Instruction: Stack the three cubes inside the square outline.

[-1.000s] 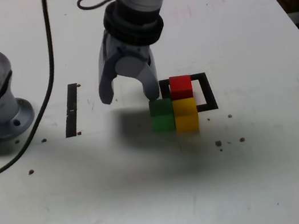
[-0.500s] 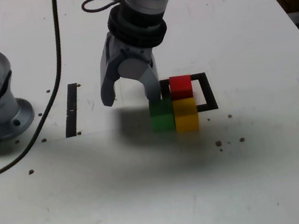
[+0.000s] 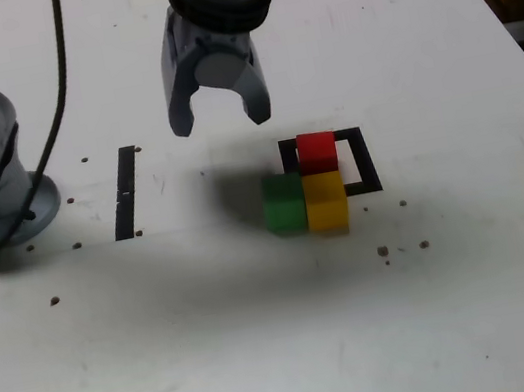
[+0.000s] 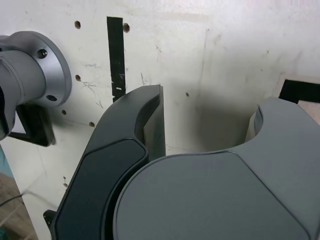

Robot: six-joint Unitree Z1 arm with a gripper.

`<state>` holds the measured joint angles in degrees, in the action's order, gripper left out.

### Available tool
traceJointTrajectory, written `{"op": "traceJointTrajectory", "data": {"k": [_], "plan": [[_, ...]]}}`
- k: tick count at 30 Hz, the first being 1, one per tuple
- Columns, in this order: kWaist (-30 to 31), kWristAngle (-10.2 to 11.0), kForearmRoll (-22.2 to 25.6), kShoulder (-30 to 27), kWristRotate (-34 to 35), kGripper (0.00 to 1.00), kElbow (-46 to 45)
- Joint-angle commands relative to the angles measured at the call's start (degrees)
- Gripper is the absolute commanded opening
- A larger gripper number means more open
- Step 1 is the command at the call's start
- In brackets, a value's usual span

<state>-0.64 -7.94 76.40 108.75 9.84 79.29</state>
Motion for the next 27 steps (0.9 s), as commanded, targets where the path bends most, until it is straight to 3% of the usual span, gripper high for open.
{"op": "traceJointTrajectory", "data": {"k": [1,27], "plan": [[-0.11,-0.23,-0.13,0.74,-0.32,0.69,-0.20],[1.79,-8.14,-3.93,5.43,-3.66,0.69,-2.96]]}}
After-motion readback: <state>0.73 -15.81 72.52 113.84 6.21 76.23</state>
